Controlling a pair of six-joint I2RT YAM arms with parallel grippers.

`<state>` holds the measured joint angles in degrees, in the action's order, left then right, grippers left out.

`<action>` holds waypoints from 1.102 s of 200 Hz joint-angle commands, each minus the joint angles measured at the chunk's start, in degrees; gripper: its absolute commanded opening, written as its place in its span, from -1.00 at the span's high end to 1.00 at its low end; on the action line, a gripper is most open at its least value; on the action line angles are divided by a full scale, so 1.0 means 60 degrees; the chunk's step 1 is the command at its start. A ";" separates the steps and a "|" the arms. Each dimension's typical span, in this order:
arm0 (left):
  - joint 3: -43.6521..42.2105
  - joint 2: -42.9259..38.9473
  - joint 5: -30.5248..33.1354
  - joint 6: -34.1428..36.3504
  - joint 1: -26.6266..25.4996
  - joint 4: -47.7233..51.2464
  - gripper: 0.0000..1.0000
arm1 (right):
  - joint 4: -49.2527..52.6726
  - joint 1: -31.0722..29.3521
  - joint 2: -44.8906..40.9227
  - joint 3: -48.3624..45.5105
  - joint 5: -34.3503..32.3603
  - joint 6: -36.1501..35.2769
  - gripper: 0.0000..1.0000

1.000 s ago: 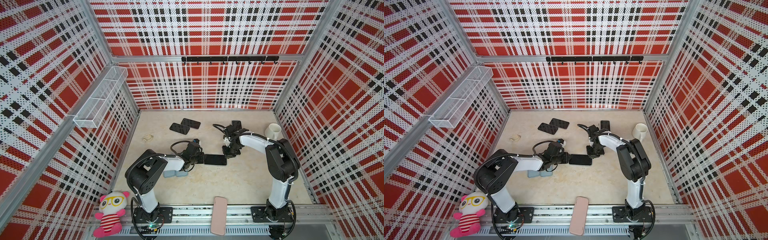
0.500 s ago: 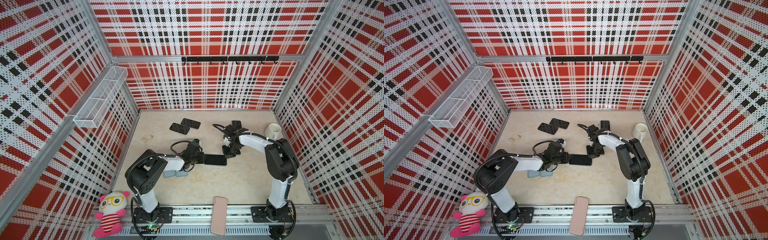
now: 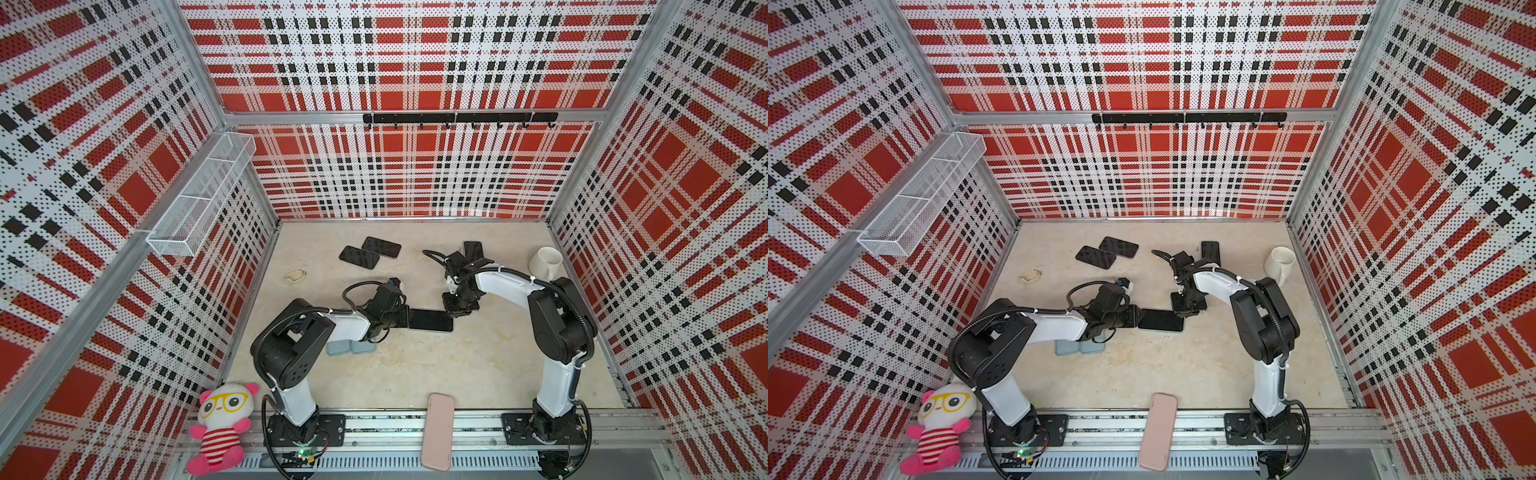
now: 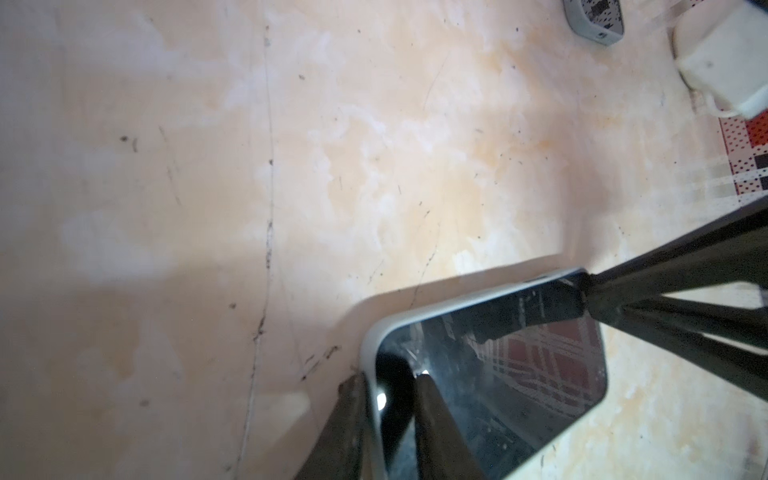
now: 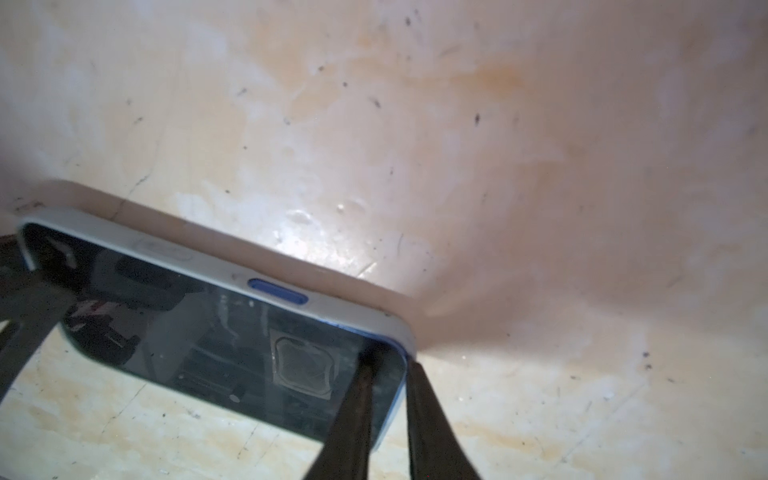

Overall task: Put the phone into the phone case
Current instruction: 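Press the phone's far corner into the case with the right gripper while the left holds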

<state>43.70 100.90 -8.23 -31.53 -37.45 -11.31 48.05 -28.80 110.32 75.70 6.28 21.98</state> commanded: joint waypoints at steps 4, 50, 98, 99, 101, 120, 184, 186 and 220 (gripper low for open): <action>0.0041 0.0086 0.0146 0.0246 -0.0086 0.0780 0.45 | 0.0294 0.0112 -0.0090 -0.0025 -0.0765 -0.0110 0.45; -0.0001 0.0160 0.0132 0.0252 -0.0086 0.0737 0.45 | -0.0057 0.0146 0.0147 -0.0085 -0.0049 -0.0252 0.35; 0.0019 0.0262 0.0033 0.0215 -0.0093 0.0612 0.47 | -0.0558 0.0149 0.0378 -0.0236 0.1004 -0.0237 0.41; 0.0023 0.0263 0.0036 0.0216 -0.0090 0.0611 0.47 | -0.0570 0.0145 0.0378 -0.0238 0.1011 -0.0236 0.42; 0.0018 0.0270 0.0020 0.0205 -0.0094 0.0596 0.47 | -0.0568 0.0142 0.0385 -0.0239 0.1024 -0.0243 0.42; 0.0032 0.0333 -0.0028 0.0164 -0.0108 0.0525 0.48 | -0.0582 0.0144 0.0429 -0.0309 0.1062 -0.0234 0.49; 0.0164 0.0331 -0.0112 0.0018 -0.0203 0.0375 0.54 | -0.0670 0.0123 0.0081 -0.0462 0.1069 -0.0177 0.69; 0.0174 0.0324 -0.0113 0.0012 -0.0203 0.0376 0.54 | -0.0670 0.0126 0.0051 -0.0474 0.1064 -0.0177 0.69; 0.0295 -0.0154 0.0031 0.0142 -0.0149 0.0694 0.43 | -0.0641 0.0115 -0.0839 -0.0684 0.0869 -0.0284 0.61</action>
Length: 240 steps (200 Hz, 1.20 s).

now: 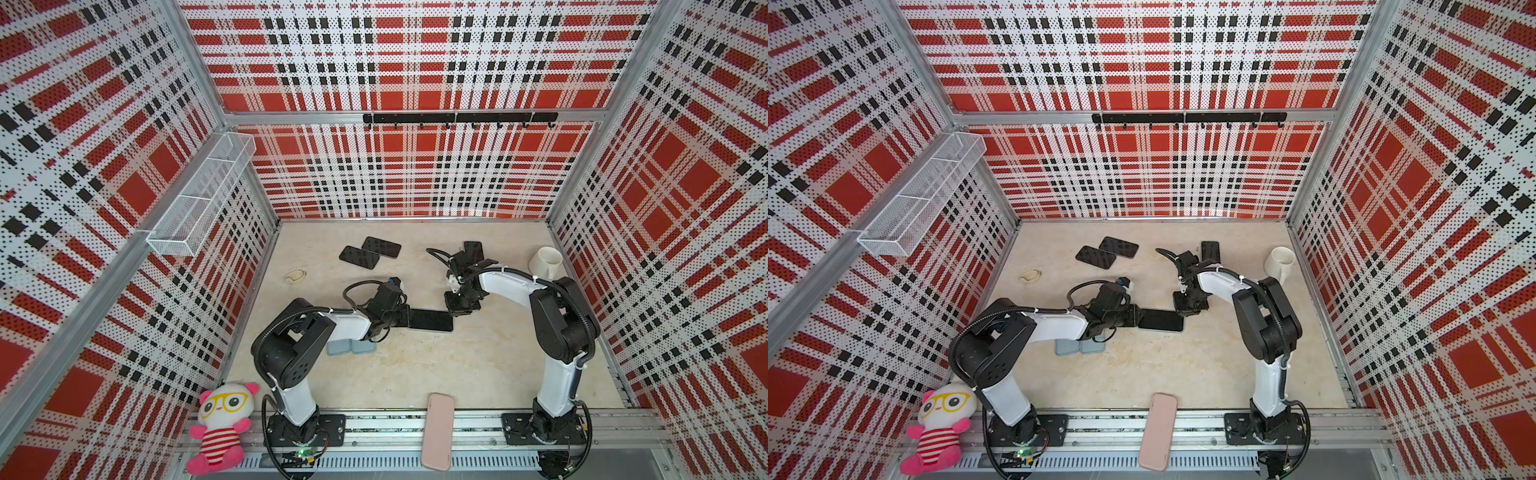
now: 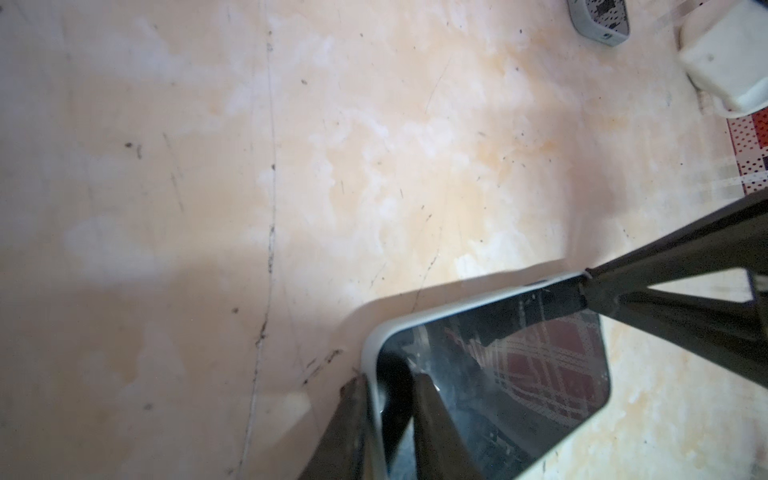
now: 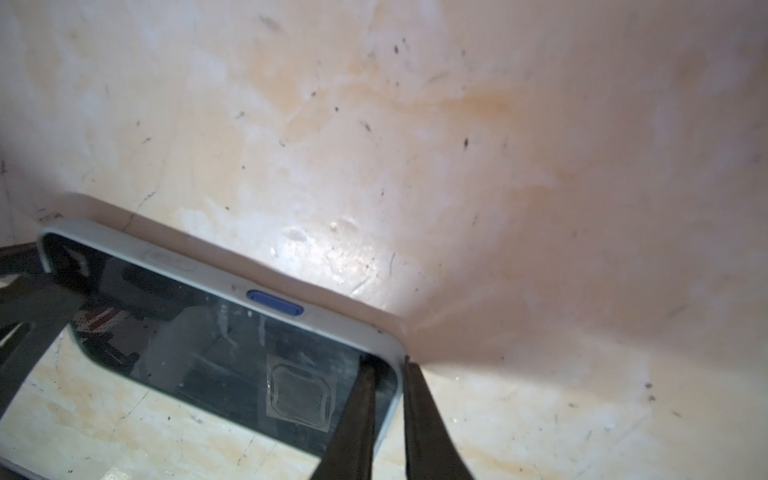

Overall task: Put the phone into the phone case
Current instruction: 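Press the phone's far corner into the case with the right gripper while the left holds, then open both grippers and lift them away from the cased phone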

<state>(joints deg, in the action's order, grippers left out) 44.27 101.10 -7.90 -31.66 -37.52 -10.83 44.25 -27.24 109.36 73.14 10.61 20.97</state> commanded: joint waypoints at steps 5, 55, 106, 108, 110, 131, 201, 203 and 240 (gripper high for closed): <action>0.0265 -0.0295 0.0056 0.0220 -0.0121 0.0743 0.40 | 0.0005 -0.0133 -0.0832 -0.0295 0.0110 -0.0198 0.57; 0.1275 -0.1301 0.0489 0.1168 0.0376 0.2584 -0.08 | -0.0095 -0.0170 -0.2463 -0.0830 -0.0063 -0.1779 0.08; 0.2830 -0.1706 0.1401 0.2609 0.0979 0.4375 -0.36 | -0.0572 -0.0282 -0.3307 -0.1190 0.0542 -0.5006 -0.46; 0.2882 -0.1726 0.1444 0.2632 0.0990 0.4418 -0.37 | -0.0576 -0.0294 -0.3320 -0.1190 0.0585 -0.5180 -0.48; 0.2958 -0.1746 0.1492 0.2678 0.1022 0.4469 -0.37 | -0.0578 -0.0301 -0.3316 -0.1190 0.0618 -0.5356 -0.50; 0.3516 -0.2054 0.1619 0.2907 0.1255 0.4821 -0.43 | -0.0319 -0.0465 -0.3141 -0.1010 0.0707 -0.6859 -0.79; 0.4322 -0.2273 0.1196 0.3577 0.2382 0.5231 -0.49 | 0.0345 -0.1181 -0.1255 0.0007 0.0022 -1.0371 -1.00; 0.4277 -0.2274 0.1151 0.3552 0.2425 0.5196 -0.49 | 0.0352 -0.1185 -0.1192 0.0047 0.0019 -1.0411 -1.00; 0.3911 -0.2524 0.1122 0.3777 0.3120 0.5188 -0.51 | 0.0389 -0.1190 -0.0339 0.0567 -0.0243 -1.0977 -1.00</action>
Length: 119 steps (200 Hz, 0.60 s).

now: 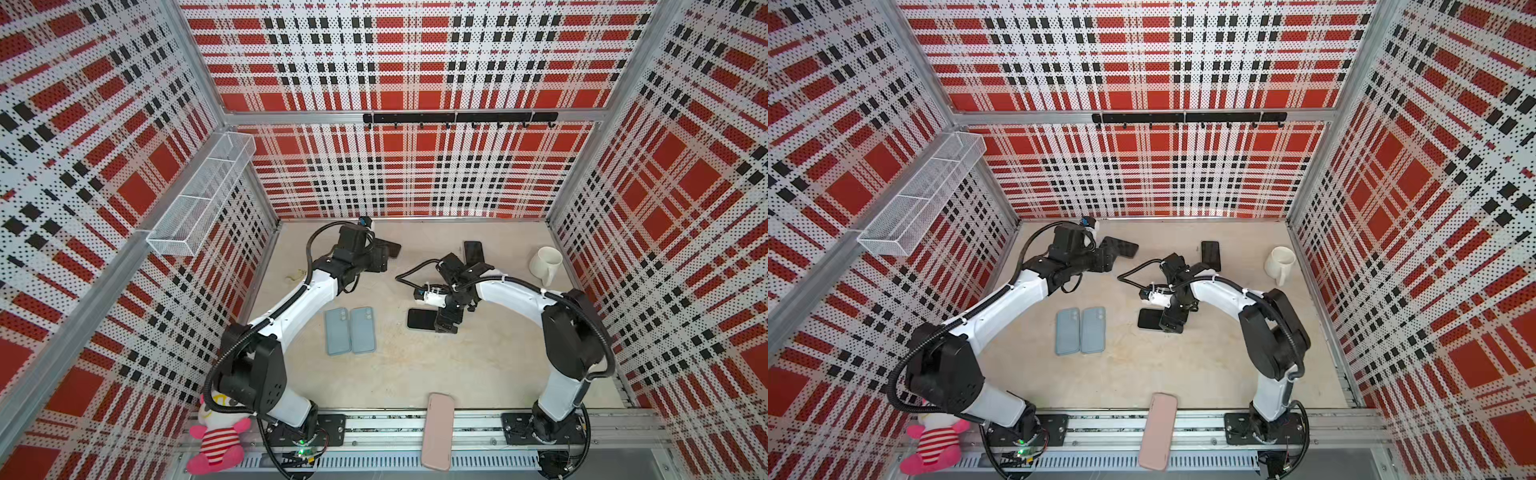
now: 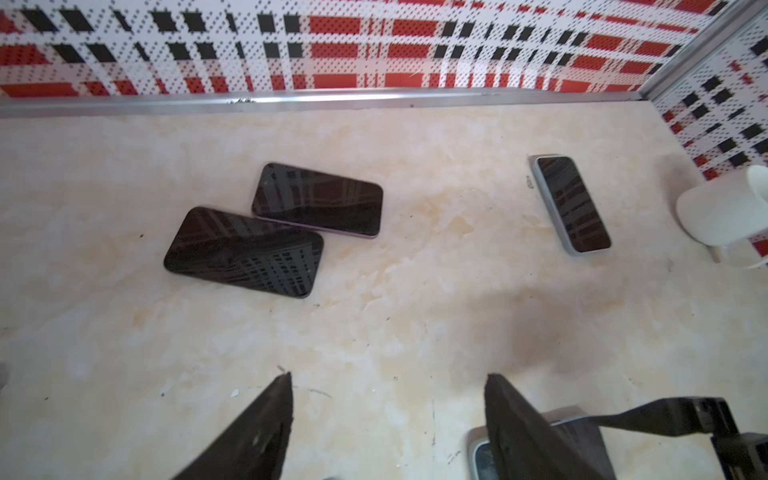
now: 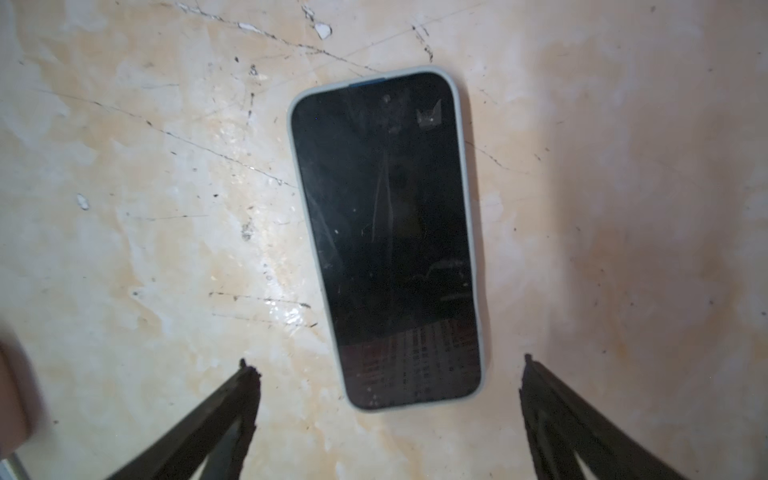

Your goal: Put the phone into the phone case

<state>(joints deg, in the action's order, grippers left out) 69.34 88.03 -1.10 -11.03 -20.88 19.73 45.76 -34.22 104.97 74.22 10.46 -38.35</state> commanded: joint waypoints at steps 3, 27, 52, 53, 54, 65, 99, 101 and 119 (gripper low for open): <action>-0.0276 -0.0345 0.0044 0.0341 0.0394 0.0096 -0.51 | 0.0137 -0.0025 0.0455 0.0428 -0.0219 -0.1101 -1.00; -0.0306 -0.0277 0.0103 0.0365 0.0578 0.0096 -0.51 | 0.0145 -0.0039 0.0868 0.0585 -0.0207 -0.1196 -1.00; -0.0288 -0.0228 -0.0053 0.0352 0.0595 0.0096 -0.51 | 0.0228 -0.0082 0.1211 0.0780 0.0015 -0.1197 -1.00; -0.0290 -0.0228 -0.0044 0.0362 0.0595 0.0096 -0.51 | 0.0226 -0.0090 0.1226 0.0783 0.0022 -0.1197 -1.00; -0.0291 -0.0228 -0.0040 0.0360 0.0595 0.0096 -0.51 | 0.0226 -0.0094 0.1226 0.0784 0.0033 -0.1197 -1.00; -0.0297 -0.0268 0.0022 0.0376 0.0623 0.0096 -0.51 | 0.0196 -0.0113 0.1283 0.0799 0.0152 -0.1224 -1.00; -0.0333 -0.0321 0.0009 0.0332 0.0712 0.0082 -0.51 | 0.0252 -0.0141 0.1638 0.0952 0.0135 -0.1158 -1.00; -0.0335 -0.0317 0.0016 0.0330 0.0712 0.0093 -0.51 | 0.0261 -0.0142 0.1652 0.0960 0.0114 -0.1147 -1.00; -0.0336 -0.0320 0.0007 0.0332 0.0712 0.0093 -0.51 | 0.0327 -0.0156 0.1849 0.1030 -0.0027 -0.1036 -1.00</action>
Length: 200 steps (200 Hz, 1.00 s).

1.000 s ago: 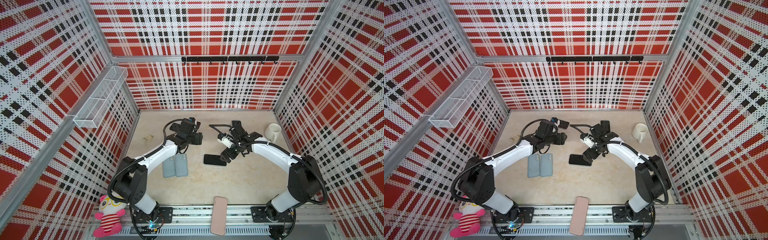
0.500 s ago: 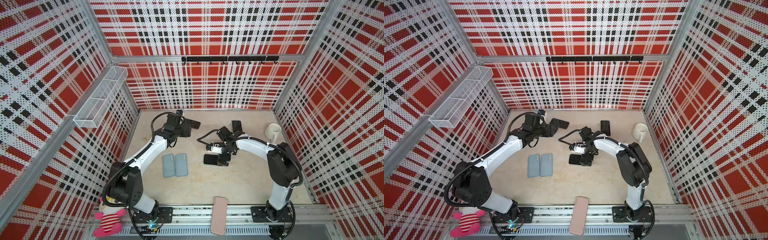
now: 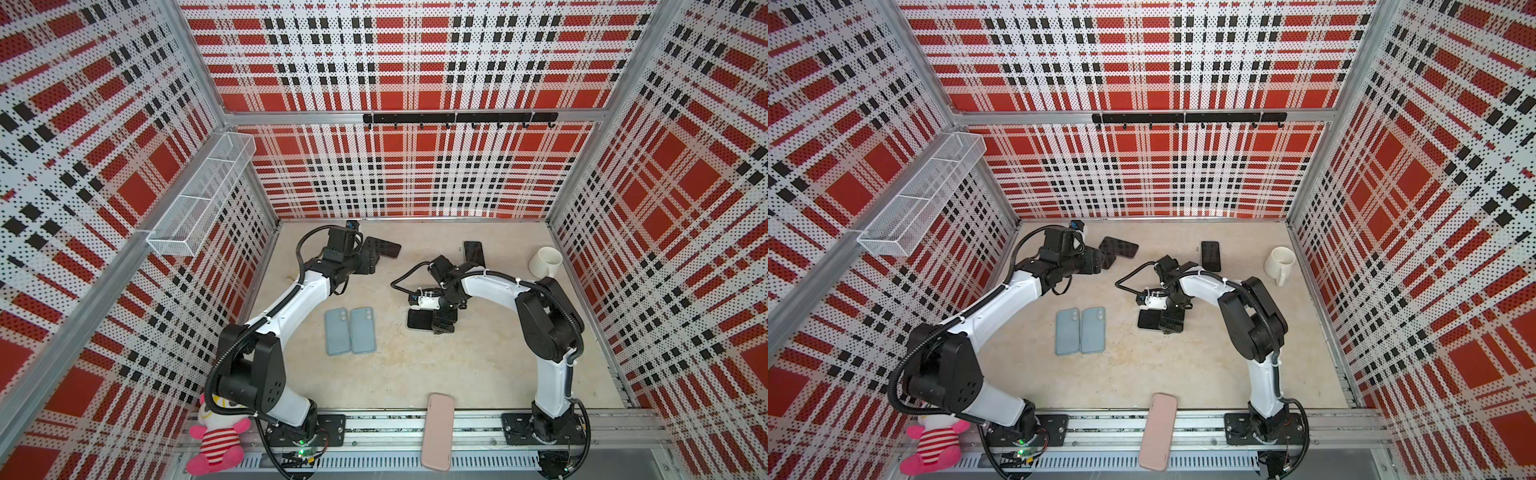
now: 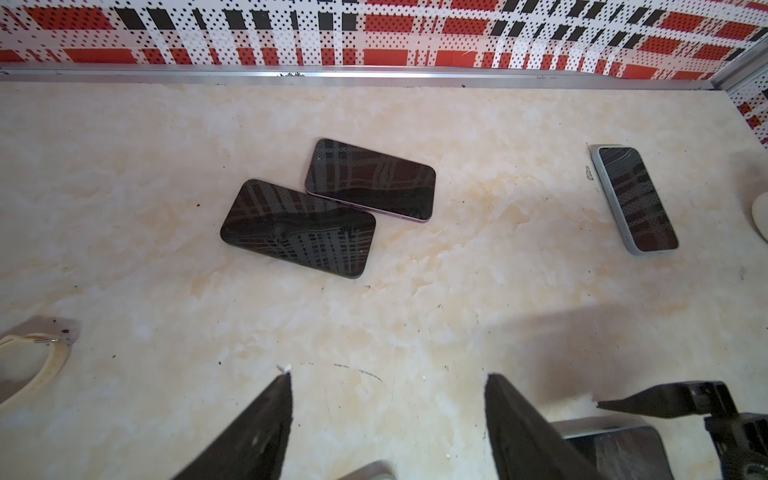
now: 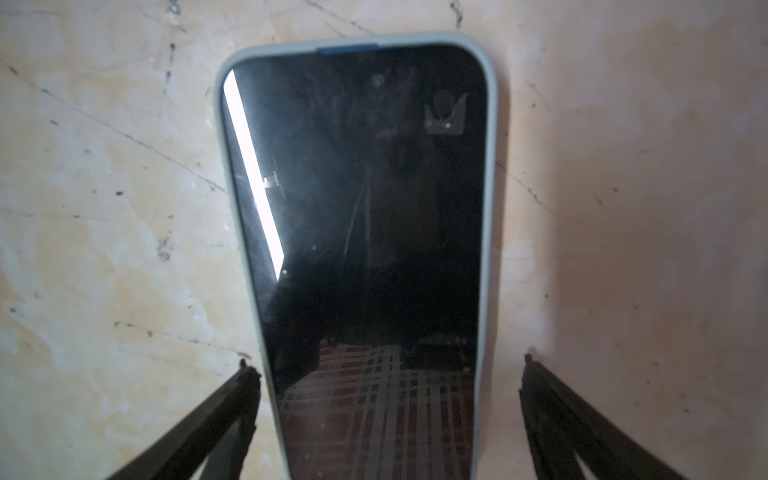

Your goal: Put the phone into the phone case

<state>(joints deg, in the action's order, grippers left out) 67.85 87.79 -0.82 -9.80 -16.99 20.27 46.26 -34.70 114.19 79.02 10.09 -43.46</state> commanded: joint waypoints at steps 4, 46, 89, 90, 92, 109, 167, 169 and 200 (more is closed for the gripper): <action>-0.0097 -0.0284 -0.0039 0.0120 0.0060 -0.0012 -0.51 | 0.0244 -0.0076 0.0343 0.0219 -0.0001 -0.0162 -1.00; -0.0096 -0.0309 -0.0014 0.0125 0.0064 0.0005 -0.51 | 0.0141 -0.0134 0.0377 0.0057 0.0018 0.0078 -0.95; -0.0113 -0.0487 0.0021 0.0083 0.0021 -0.0013 -0.51 | -0.0224 -0.0448 0.0138 -0.0370 -0.1029 0.0591 -0.69; -0.0115 -0.0492 0.0020 0.0075 0.0013 -0.0011 -0.51 | -0.0239 -0.0453 0.0133 -0.0384 -0.1048 0.0607 -0.69; -0.0113 -0.0506 0.0012 0.0072 0.0007 -0.0017 -0.51 | -0.0268 -0.0467 0.0111 -0.0416 -0.1087 0.0637 -0.68; -0.0132 -0.0633 0.0021 0.0012 -0.0039 -0.0064 -0.51 | -0.0520 -0.0558 -0.0031 -0.0672 -0.1291 0.0894 -0.62; -0.0174 -0.0788 0.0005 -0.0005 -0.0053 -0.0097 -0.52 | -0.1246 -0.0571 -0.0742 -0.0669 -0.1911 0.2695 -0.42; -0.0169 -0.0788 0.0005 -0.0006 -0.0053 -0.0105 -0.52 | -0.1278 -0.0563 -0.0759 -0.0648 -0.1973 0.2866 -0.42; -0.0230 -0.1098 0.0019 -0.0064 -0.0166 -0.0207 -0.52 | -0.1469 -0.0568 -0.1238 -0.0738 -0.2621 0.5042 -0.30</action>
<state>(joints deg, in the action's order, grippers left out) 67.48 84.42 -0.82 -10.04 -17.39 20.18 40.60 -37.74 111.35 75.42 -0.99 -25.08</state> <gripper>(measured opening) 0.758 0.755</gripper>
